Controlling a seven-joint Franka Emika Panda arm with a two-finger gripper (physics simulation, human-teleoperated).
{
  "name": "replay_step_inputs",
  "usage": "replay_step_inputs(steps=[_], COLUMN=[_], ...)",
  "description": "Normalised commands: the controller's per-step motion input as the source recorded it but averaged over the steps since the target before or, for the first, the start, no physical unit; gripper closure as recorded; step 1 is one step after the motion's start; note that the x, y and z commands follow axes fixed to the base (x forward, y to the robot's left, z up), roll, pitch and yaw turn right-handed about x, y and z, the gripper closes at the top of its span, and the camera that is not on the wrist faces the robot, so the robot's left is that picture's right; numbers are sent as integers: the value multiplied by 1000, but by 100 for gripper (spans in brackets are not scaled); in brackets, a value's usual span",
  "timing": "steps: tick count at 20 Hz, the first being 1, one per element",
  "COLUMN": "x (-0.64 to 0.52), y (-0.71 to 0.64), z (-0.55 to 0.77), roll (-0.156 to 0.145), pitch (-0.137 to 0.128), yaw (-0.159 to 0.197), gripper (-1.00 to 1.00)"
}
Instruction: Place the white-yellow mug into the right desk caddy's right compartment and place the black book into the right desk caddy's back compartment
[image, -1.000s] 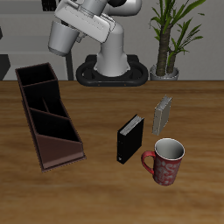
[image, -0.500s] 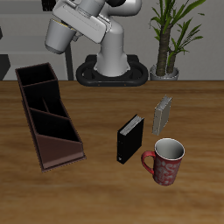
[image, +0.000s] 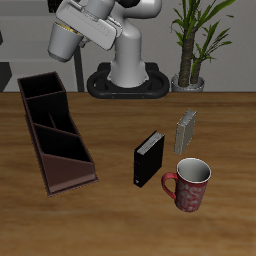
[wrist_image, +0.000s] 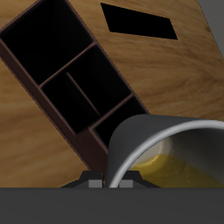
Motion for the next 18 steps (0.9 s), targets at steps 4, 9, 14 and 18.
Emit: replay_step_inputs(steps=[4,9,14,18], x=[117,-15,9,76], y=[-246,-132,7,-175], z=[-93,-95,106,164], roll=[24,63,127,-5], pitch=[62,70,50,-12], yaw=[-102,-133,-48,-16], gripper=[100,100,100,100])
